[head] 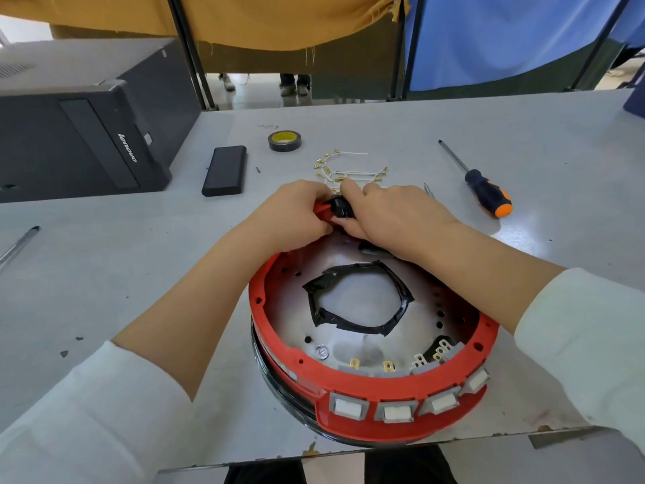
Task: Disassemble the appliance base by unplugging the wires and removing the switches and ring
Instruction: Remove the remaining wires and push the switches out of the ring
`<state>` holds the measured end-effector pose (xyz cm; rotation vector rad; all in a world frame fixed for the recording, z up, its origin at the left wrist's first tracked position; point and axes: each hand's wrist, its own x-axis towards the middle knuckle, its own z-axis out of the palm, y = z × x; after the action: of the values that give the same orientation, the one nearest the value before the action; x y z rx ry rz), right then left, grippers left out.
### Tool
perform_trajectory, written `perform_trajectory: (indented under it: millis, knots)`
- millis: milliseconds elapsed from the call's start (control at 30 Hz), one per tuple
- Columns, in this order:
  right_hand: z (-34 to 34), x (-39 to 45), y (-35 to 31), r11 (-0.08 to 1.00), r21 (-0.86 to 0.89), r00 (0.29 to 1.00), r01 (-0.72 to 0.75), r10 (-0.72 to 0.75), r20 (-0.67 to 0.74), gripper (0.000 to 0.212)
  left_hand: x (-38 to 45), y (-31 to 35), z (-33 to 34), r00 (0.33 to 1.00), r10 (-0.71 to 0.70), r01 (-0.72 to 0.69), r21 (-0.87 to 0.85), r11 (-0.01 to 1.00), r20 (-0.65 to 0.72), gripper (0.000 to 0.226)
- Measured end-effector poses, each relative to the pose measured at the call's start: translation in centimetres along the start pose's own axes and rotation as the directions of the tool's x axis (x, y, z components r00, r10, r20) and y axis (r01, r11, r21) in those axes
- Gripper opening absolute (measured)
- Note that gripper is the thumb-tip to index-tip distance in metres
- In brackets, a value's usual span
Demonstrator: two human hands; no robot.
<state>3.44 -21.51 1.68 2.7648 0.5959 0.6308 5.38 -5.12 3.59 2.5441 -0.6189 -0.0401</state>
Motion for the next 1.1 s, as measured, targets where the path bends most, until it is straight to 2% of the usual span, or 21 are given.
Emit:
perform_trajectory:
  millis: [167,233,300,433,533,733,800,867,933,967,1000,1033,1100]
  knots:
    - [-0.2,0.1,-0.2,0.999,0.019,0.999,-0.027,0.026,0.038,0.049,0.1,-0.2,0.2,0.999,0.020,-0.018,0.039,0.999,-0.048,0.013]
    - [-0.5,0.4,0.1,0.973,0.159,0.985,-0.170,0.167,0.033,0.047,0.2,-0.4,0.3,0.998,0.019,-0.017,0.031,0.999,-0.055,0.018]
    - [-1.1,0.5,0.6,0.861,0.381,0.930,-0.338,0.367,-0.003,0.044,0.1,-0.4,0.4,0.998,0.000,0.001,0.023,1.000,-0.059,0.031]
    - [-1.2,0.6,0.3,0.852,0.397,0.931,-0.341,0.366,0.013,0.050,0.0,-0.2,0.3,0.998,0.017,-0.014,0.047,0.999,-0.065,0.037]
    - [-1.4,0.7,0.8,0.783,0.481,0.902,-0.395,0.429,0.041,0.050,0.0,0.0,0.3,0.999,0.014,-0.012,0.047,0.999,-0.045,0.038]
    - [-1.6,0.8,1.0,0.664,0.648,0.885,-0.374,0.465,0.035,0.027,-0.1,0.6,0.4,1.000,0.012,-0.008,0.174,0.985,-0.022,0.033]
    - [-1.6,0.9,1.4,0.539,0.753,0.858,-0.376,0.510,0.063,0.021,-0.3,0.7,0.5,0.999,0.012,-0.005,0.221,0.975,-0.031,0.034]
    - [-1.6,1.1,2.1,0.316,0.868,0.791,-0.384,0.597,0.133,0.017,-0.5,0.7,0.7,0.999,0.027,-0.014,0.290,0.957,-0.041,0.035]
    - [-1.7,1.3,3.2,0.059,0.905,0.702,-0.421,0.653,0.284,0.018,-0.7,0.8,0.8,0.998,0.052,-0.035,0.350,0.936,-0.039,0.035]
    - [-1.9,1.4,3.8,-0.060,0.885,0.671,-0.462,0.629,0.393,0.022,-0.7,0.9,0.8,0.997,0.063,-0.045,0.365,0.930,-0.036,0.034]
    - [-2.0,1.3,4.5,-0.134,0.844,0.654,-0.519,0.573,0.494,0.026,-0.7,0.9,0.8,0.997,0.073,-0.056,0.376,0.925,-0.032,0.034]
    - [-2.2,1.2,5.3,-0.141,0.800,0.650,-0.583,0.511,0.563,0.029,-0.7,0.9,0.8,0.996,0.083,-0.066,0.384,0.921,-0.029,0.033]
    - [-2.2,0.9,7.1,-0.002,0.742,0.669,-0.670,0.431,0.606,0.026,-0.7,0.8,0.9,0.995,0.101,-0.082,0.398,0.913,-0.026,0.032]
